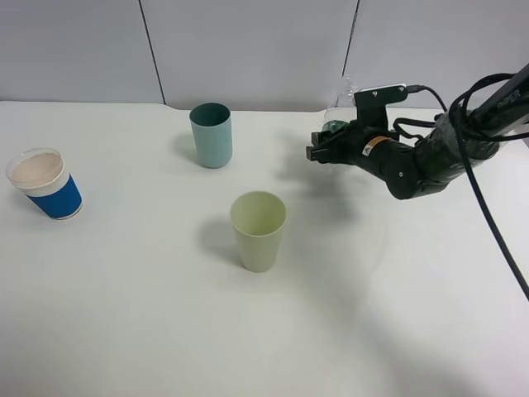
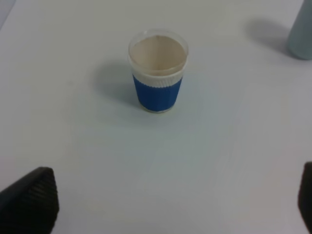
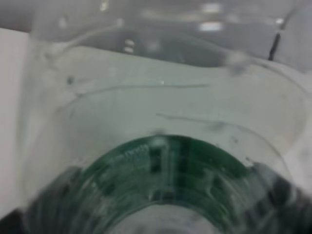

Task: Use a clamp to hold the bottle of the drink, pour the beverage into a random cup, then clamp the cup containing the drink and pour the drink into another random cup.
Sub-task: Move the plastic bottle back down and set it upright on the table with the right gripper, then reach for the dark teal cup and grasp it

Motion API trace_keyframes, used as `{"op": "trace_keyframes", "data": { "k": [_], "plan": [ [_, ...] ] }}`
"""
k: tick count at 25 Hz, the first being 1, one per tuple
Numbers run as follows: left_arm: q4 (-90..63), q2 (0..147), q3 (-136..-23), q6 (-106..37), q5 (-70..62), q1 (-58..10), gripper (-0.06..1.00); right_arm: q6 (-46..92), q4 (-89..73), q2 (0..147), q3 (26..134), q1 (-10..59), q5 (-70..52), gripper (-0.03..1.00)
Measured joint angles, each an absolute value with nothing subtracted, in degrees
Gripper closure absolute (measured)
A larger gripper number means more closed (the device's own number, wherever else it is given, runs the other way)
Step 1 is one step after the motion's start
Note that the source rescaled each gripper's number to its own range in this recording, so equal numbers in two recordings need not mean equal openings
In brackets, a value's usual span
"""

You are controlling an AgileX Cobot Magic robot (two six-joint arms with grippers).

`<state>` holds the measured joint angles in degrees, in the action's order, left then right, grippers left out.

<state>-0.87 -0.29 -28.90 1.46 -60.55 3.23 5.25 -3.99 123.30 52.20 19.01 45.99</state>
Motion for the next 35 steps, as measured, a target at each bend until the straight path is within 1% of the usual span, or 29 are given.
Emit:
{"op": "trace_keyframes", "data": {
  "k": [1, 2, 4, 5, 8, 12, 26, 28, 30, 31, 35],
  "plan": [
    [-0.9, -0.3, -28.9, 1.5, -60.6, 3.2, -0.06, 5.7, -4.0, 123.4, 52.2, 19.0, 46.0, 0.36],
    [-0.9, -0.3, -28.9, 1.5, -60.6, 3.2, -0.06, 6.3, -4.0, 123.4, 52.2, 19.0, 46.0, 0.26],
    [-0.9, -0.3, -28.9, 1.5, -60.6, 3.2, -0.06, 7.1, -4.0, 123.6, 52.2, 19.0, 45.8, 0.16],
    [-0.9, -0.3, -28.9, 1.5, -60.6, 3.2, -0.06, 7.2, -4.0, 123.6, 52.2, 19.0, 45.8, 0.14],
    [-0.9, -0.3, -28.9, 1.5, -60.6, 3.2, -0.06, 8.1, -4.0, 123.4, 52.2, 19.0, 45.7, 0.11],
    [-0.9, -0.3, -28.9, 1.5, -60.6, 3.2, -0.06, 8.2, -4.0, 121.2, 52.2, 19.0, 44.1, 0.11],
    [-0.9, -0.3, -28.9, 1.5, -60.6, 3.2, -0.06, 8.6, -2.7, 100.8, 52.0, 19.0, 28.2, 0.11],
    [-0.9, -0.3, -28.9, 1.5, -60.6, 3.2, -0.06, 9.1, -2.7, 98.0, 52.0, 18.9, 26.2, 0.08],
    [-0.9, -0.3, -28.9, 1.5, -60.6, 3.2, -0.06, 9.7, -2.2, 95.6, 52.0, 18.2, 23.7, 0.01],
    [-0.9, -0.3, -28.9, 1.5, -60.6, 3.2, -0.06, 9.8, -1.6, 94.3, 52.0, 17.6, 22.1, -0.01],
    [-0.9, -0.3, -28.9, 1.5, -60.6, 3.2, -0.06, 10.2, 0.9, 89.7, 52.0, 14.1, 14.6, -0.03]
  ]
}}
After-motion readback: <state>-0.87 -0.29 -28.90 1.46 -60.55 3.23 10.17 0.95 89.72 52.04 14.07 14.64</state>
